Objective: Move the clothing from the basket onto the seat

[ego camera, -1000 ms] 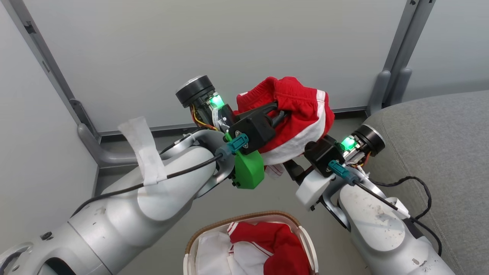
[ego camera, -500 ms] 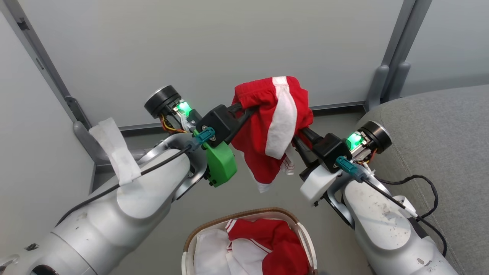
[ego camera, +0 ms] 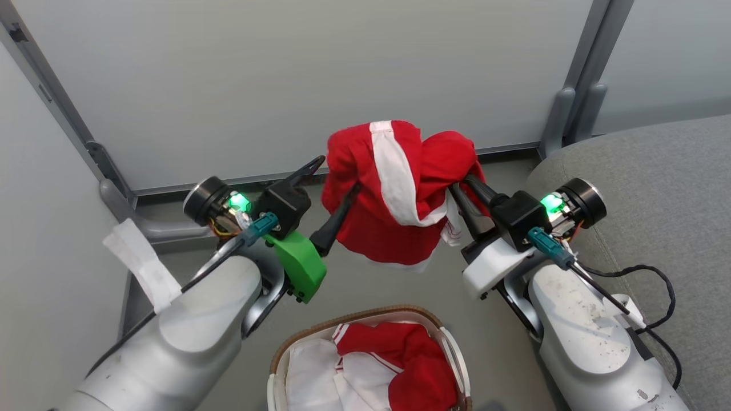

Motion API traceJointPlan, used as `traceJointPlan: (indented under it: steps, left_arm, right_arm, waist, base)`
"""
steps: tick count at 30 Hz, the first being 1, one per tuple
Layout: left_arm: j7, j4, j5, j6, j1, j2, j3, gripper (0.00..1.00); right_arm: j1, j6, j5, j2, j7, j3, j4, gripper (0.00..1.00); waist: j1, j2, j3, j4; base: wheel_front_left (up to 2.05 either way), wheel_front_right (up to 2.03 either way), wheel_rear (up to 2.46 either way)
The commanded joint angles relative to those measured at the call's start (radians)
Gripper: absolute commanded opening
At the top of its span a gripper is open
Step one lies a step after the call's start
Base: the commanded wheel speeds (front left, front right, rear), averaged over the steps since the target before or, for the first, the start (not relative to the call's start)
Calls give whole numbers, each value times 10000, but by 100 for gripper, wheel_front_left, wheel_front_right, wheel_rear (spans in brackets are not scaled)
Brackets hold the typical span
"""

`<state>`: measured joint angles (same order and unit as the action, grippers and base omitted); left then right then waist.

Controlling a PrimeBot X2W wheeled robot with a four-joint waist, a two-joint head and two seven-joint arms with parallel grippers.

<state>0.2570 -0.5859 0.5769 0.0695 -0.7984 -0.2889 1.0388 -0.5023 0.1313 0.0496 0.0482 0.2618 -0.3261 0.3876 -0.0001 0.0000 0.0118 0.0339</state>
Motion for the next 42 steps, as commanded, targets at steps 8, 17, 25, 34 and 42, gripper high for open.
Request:
traceJointPlan:
  steps: [8, 17, 25, 34, 42]
  left_arm:
    - [82, 918, -77, -488, 2092, 502, -1411, 100]
    - [76, 1482, -1180, -146, 4300, 1452, -2913, 100]
    - [74, 1491, -2041, 202, 4836, 1779, -3765, 100]
    - [74, 1567, -2702, 374, 4970, 1986, -4591, 100]
    - [74, 1533, -3154, 529, 4710, 2100, -4878, 100]
  right_arm:
    - [273, -10, 264, 39, 49, 657, -317, 0]
    - [661, -10, 368, 39, 51, 1468, -509, 0]
    - [634, -10, 294, 39, 51, 1731, -560, 0]
    - [473, -10, 406, 34, 49, 1836, -478, 0]
    - [450, -10, 483, 30, 49, 2191, -521, 0]
  waist:
    - [1, 0, -81, -58]
    - [1, 0, -145, -367]
    - [1, 0, -279, -1179]
    - [1, 0, -785, -3098]
    - [1, 0, -1459, -4320]
  base:
    - [0, 0, 0]
    - [0, 0, 0]
    - [0, 0, 0]
    - [0, 0, 0]
    - [0, 0, 0]
